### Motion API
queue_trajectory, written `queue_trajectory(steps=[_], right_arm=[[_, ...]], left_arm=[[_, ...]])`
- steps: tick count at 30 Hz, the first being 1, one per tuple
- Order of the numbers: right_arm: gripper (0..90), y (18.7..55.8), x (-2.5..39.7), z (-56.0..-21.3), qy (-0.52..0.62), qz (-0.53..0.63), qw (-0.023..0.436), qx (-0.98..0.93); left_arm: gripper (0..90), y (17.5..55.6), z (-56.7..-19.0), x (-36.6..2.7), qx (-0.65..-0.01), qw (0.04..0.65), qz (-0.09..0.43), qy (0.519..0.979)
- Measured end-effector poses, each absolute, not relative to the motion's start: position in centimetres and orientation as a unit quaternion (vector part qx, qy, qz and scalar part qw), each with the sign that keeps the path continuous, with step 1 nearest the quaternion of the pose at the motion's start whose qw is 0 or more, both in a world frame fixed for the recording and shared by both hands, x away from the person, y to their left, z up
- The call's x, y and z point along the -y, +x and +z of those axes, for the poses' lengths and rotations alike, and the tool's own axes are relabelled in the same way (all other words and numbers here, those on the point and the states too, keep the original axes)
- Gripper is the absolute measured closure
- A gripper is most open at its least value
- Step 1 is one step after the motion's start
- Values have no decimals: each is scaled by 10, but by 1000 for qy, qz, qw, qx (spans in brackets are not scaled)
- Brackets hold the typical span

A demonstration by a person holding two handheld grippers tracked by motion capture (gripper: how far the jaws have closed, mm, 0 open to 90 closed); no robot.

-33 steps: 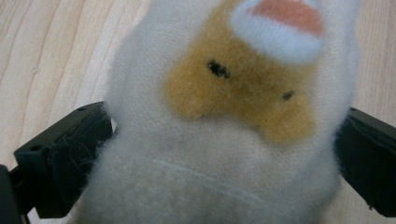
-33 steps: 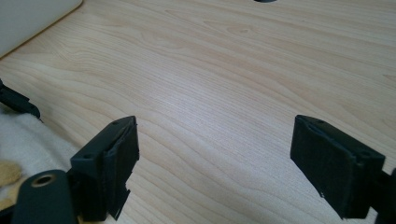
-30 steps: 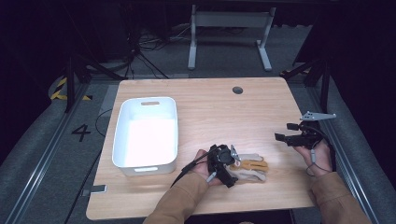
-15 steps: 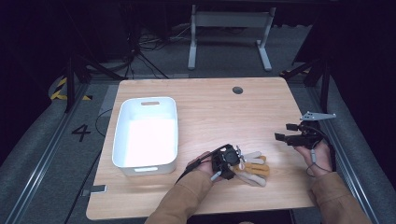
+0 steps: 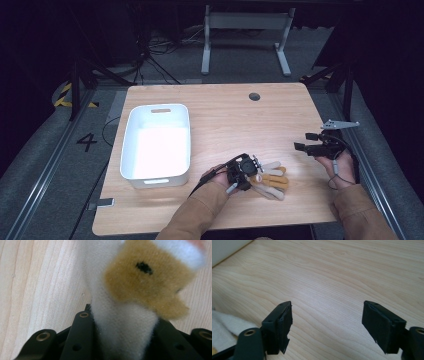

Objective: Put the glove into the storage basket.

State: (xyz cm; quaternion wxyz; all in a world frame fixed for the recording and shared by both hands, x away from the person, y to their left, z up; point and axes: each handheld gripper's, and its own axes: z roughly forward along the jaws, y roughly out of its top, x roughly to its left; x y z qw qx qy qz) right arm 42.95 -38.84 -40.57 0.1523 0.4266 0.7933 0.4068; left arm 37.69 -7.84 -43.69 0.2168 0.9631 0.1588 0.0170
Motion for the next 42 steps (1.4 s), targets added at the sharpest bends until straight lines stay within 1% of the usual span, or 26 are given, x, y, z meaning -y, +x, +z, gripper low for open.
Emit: queue_trajectory(steps=[4,7,9,10,12,13,15,17,19,24,29,30,35,39,42], right_arm=[[325,430,384,-408,422,382,163,-806],[382,433,381,-411,431,364,157,-811],[398,435,377,-416,432,337,152,-823],[427,435,374,-418,424,325,155,-831],[491,435,373,-419,419,324,147,-835],[535,434,372,-419,419,325,147,-835],[585,434,373,-418,418,330,149,-833],[648,433,373,-418,419,329,150,-833],[679,434,373,-420,417,335,156,-830],[704,436,376,-422,414,334,153,-833],[719,437,377,-422,411,334,146,-835],[737,438,376,-423,408,330,142,-839],[759,439,373,-427,400,319,136,-848],[728,438,374,-426,403,326,139,-844],[731,440,375,-426,415,328,128,-839]], left_arm=[[718,377,-437,78,-165,219,12,961],[715,377,-435,77,-167,225,12,960],[713,377,-433,77,-172,225,13,959],[712,377,-431,77,-175,228,11,958],[713,378,-427,76,-184,235,3,954],[713,378,-426,76,-187,237,2,953],[714,378,-422,75,-188,246,-7,951],[714,377,-416,74,-185,258,-2,948],[714,375,-411,72,-187,274,-4,943],[714,373,-399,70,-185,282,6,941],[711,371,-388,67,-210,297,14,931],[711,371,-385,67,-215,298,14,930],[711,372,-370,63,-227,296,21,928],[711,373,-356,57,-236,299,29,924],[710,374,-345,50,-244,316,26,917]])
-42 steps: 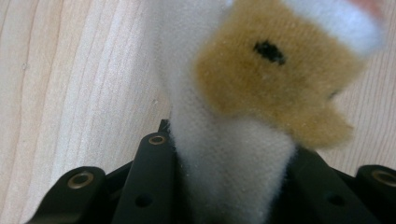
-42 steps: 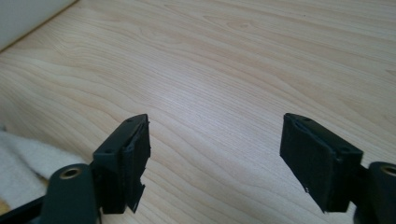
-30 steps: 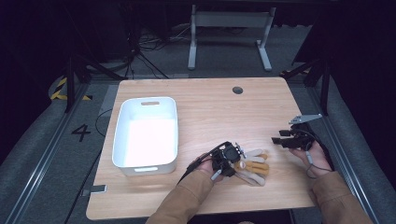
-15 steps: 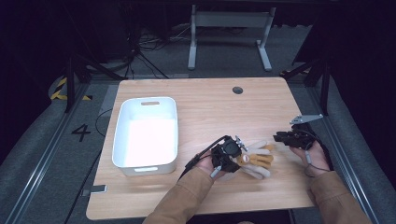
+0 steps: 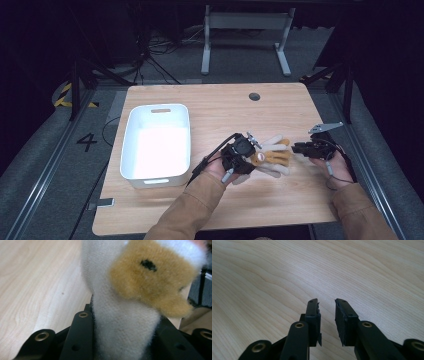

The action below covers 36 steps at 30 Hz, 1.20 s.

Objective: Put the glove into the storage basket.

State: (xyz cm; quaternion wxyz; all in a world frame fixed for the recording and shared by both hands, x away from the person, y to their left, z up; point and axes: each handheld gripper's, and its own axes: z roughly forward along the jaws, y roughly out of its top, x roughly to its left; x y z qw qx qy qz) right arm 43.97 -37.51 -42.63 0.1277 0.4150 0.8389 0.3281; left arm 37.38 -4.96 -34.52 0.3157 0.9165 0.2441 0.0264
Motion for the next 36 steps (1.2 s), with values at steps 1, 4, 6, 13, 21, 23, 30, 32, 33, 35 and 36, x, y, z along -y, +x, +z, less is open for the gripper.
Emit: queue_trajectory(steps=[1,4,6,13,21,23,30,32,33,35,36], right_arm=[[740,440,374,-427,420,326,129,-837],[762,442,373,-430,421,323,136,-837],[770,443,372,-431,422,325,131,-836],[775,448,368,-435,421,328,126,-836],[774,448,367,-433,417,331,123,-837],[774,448,367,-432,419,331,124,-836],[775,449,366,-431,415,332,127,-837],[776,450,365,-431,415,331,128,-838],[776,450,364,-431,413,330,128,-839],[776,452,363,-430,410,331,127,-840],[776,452,362,-431,409,331,129,-840]], left_arm=[[711,374,-342,47,-246,317,25,915],[710,375,-333,41,-254,315,35,914],[711,376,-329,38,-259,320,33,911],[708,381,-316,28,-269,340,27,901],[708,390,-303,22,-297,315,40,901],[707,393,-301,18,-311,306,39,899],[704,411,-296,4,-386,266,25,883],[704,415,-295,2,-397,258,28,880],[703,418,-295,1,-402,254,28,880],[703,423,-295,-2,-417,241,15,876],[704,427,-295,-4,-425,235,9,874]])
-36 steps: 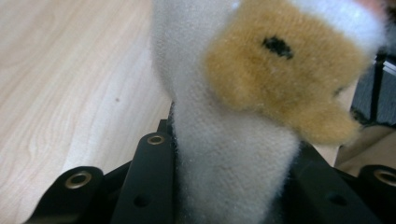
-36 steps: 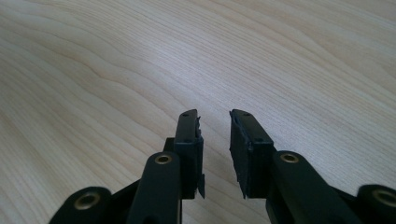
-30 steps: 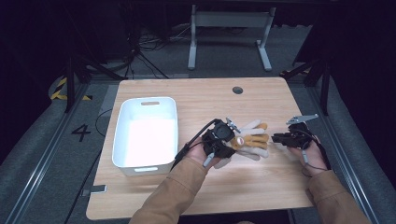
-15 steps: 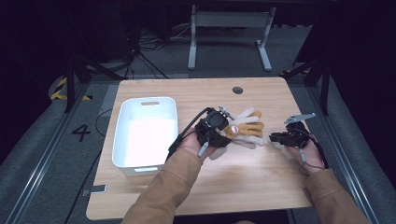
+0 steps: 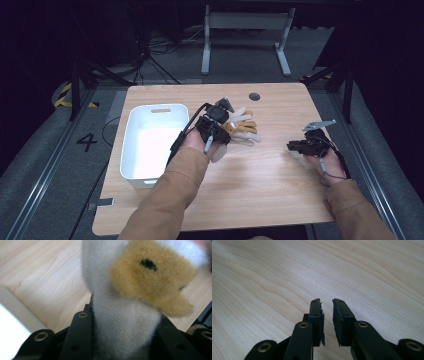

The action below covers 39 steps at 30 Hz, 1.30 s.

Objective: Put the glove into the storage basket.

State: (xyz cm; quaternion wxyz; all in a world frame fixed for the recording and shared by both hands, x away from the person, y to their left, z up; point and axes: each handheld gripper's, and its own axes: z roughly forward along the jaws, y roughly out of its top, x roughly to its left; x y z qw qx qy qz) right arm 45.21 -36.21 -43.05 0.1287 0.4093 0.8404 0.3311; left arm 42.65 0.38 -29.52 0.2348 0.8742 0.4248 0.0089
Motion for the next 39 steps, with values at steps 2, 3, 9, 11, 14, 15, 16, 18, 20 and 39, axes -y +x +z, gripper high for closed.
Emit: queue_trajectory(steps=[2,3,9,11,14,15,16,18,20,39], right_arm=[[777,453,362,-430,409,331,128,-841],[778,454,361,-430,409,331,126,-841],[779,456,359,-431,406,332,123,-843],[779,457,359,-431,406,331,123,-843],[779,459,358,-432,405,329,121,-844],[779,459,358,-431,406,328,123,-844],[779,460,358,-431,406,326,123,-844],[779,461,359,-431,407,331,123,-843],[779,463,359,-431,407,332,123,-842],[792,471,358,-435,411,326,115,-844]], left_arm=[[704,432,-295,-7,-442,226,1,868],[704,435,-295,-9,-444,220,-1,868],[705,446,-296,-19,-473,210,-12,856],[705,449,-295,-22,-479,208,-13,853],[705,451,-294,-27,-496,208,-22,843],[705,451,-293,-28,-502,204,-24,840],[705,452,-292,-29,-508,201,-24,837],[704,453,-290,-33,-518,197,-31,832],[705,454,-288,-36,-531,194,-33,824],[704,452,-272,-93,-611,208,-30,763]])
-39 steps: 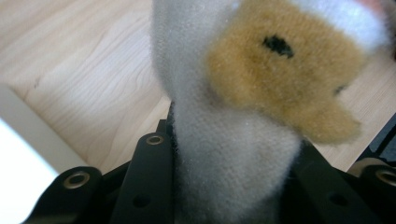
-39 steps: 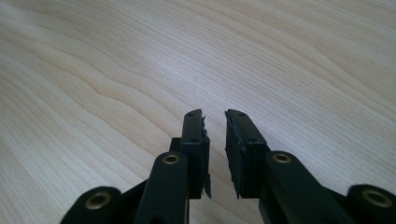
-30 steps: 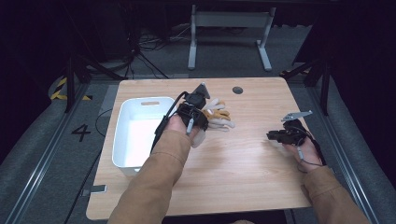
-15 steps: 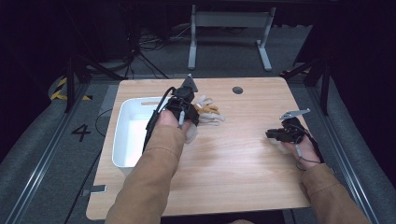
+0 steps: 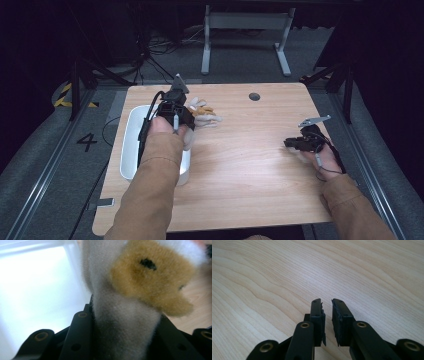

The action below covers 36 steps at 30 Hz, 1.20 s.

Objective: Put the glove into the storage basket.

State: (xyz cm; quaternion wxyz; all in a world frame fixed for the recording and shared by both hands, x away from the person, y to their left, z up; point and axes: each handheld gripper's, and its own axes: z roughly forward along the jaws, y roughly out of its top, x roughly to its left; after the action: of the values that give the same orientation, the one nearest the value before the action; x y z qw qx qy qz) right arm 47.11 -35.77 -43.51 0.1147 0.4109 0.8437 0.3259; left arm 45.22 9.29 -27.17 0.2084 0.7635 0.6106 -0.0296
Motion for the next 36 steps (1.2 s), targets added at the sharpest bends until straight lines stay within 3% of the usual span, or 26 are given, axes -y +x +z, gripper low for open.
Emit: queue_trajectory(steps=[15,23,28,36], right_arm=[[793,473,362,-442,418,322,109,-843],[792,474,365,-446,422,320,105,-842],[793,473,364,-445,423,318,110,-841],[793,471,366,-441,416,328,121,-840]], left_arm=[[702,455,-273,-110,-654,201,-23,729],[703,454,-282,-132,-696,211,-3,686],[703,455,-288,-144,-724,206,-17,658],[703,458,-297,-158,-745,191,-13,639]])
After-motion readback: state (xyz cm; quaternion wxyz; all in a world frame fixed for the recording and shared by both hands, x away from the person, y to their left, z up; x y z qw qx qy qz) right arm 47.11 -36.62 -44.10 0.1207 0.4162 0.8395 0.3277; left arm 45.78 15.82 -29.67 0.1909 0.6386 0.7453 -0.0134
